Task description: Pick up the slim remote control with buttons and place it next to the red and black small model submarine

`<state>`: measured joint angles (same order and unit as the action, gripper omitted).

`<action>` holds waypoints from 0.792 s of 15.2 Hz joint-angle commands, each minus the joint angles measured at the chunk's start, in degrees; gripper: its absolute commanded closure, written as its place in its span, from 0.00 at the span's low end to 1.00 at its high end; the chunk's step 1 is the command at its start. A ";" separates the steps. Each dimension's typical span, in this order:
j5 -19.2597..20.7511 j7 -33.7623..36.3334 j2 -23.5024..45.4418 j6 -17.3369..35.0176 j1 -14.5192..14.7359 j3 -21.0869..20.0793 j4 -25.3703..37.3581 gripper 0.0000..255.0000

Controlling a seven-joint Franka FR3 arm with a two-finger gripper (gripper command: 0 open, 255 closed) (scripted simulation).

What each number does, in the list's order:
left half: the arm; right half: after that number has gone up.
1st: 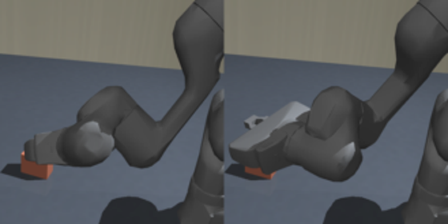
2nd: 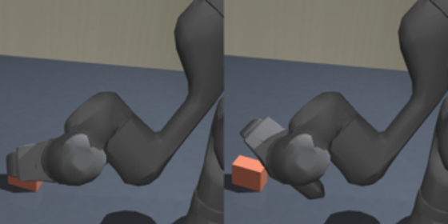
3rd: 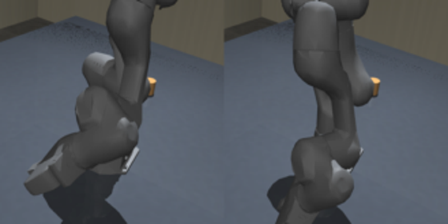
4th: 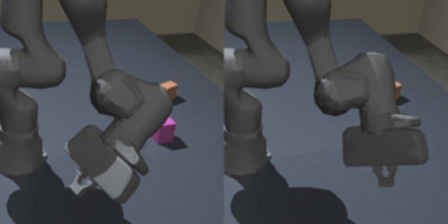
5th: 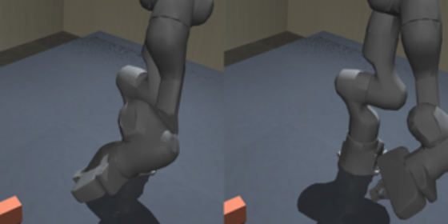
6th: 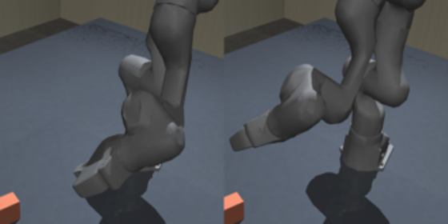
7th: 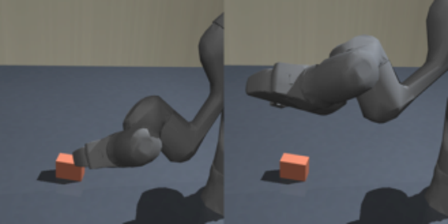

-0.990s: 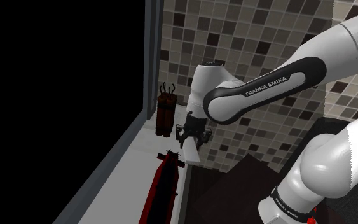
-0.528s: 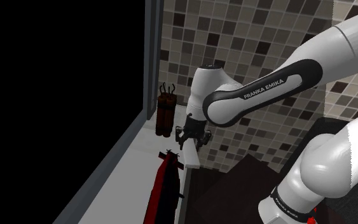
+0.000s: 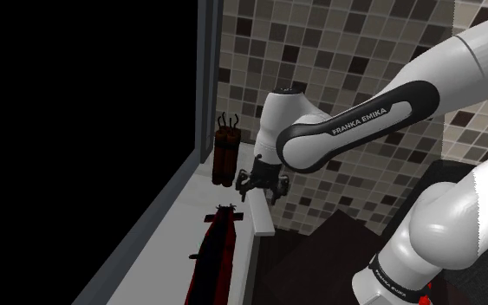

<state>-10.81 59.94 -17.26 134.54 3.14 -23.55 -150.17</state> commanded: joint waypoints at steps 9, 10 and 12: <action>-0.49 -0.75 -5.22 -8.76 0.35 1.51 3.63 0.00; -0.49 -0.75 -5.22 -8.76 0.35 1.51 3.63 0.00; -0.49 -0.75 -5.22 -8.76 0.35 1.51 3.63 0.00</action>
